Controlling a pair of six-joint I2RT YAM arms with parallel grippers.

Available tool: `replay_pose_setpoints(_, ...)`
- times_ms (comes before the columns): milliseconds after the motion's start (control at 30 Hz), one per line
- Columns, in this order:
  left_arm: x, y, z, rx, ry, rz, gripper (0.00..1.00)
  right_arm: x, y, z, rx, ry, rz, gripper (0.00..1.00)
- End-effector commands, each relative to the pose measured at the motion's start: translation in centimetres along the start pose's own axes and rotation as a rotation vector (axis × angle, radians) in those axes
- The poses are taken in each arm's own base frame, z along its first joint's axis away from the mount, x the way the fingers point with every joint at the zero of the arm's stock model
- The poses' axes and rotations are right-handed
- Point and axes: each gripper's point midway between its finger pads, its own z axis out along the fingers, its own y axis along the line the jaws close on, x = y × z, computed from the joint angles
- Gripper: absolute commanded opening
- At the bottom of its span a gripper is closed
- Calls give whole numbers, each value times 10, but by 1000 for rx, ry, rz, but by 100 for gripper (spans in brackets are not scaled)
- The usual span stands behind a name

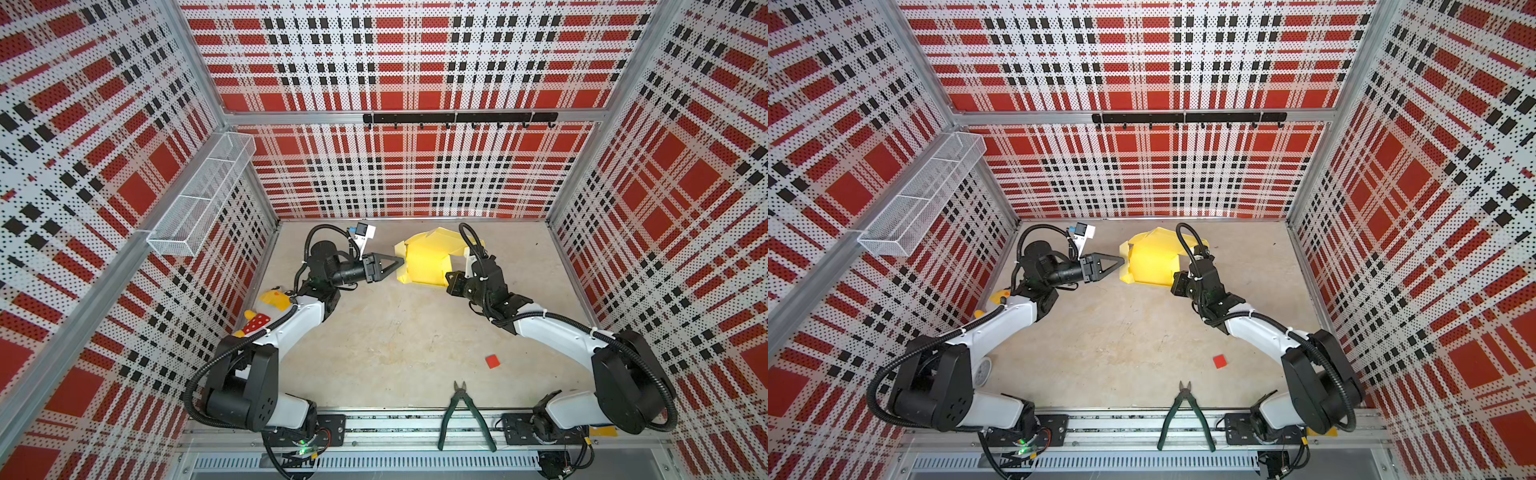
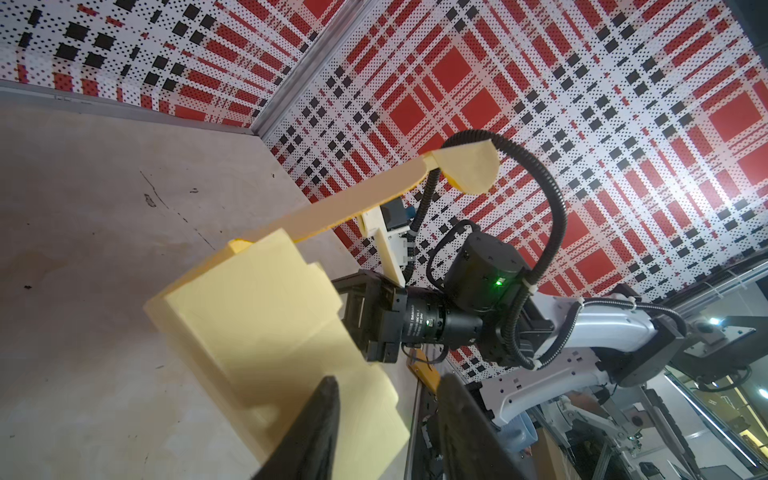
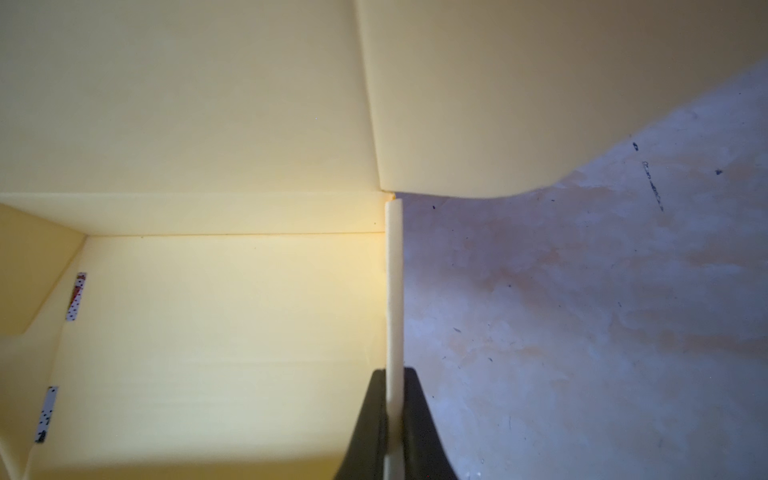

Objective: Assemble paper box
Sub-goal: First fold the bottom flaps of a flat cardboard box at the center of the table.

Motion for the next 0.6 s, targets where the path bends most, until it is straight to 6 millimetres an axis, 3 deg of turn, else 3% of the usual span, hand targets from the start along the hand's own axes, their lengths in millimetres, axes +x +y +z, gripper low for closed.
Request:
replay_pose_setpoints(0,6,5,4,-11,19,3,43,-16,13,0,6,-52,-29,0)
replay_pose_setpoints(367,9,10,6,-32,27,2,44,-18,22,0,30,-54,-65,0)
replay_pose_setpoints(567,-15,6,-17,-58,-36,10,48,-24,5,-13,80,-80,-68,0)
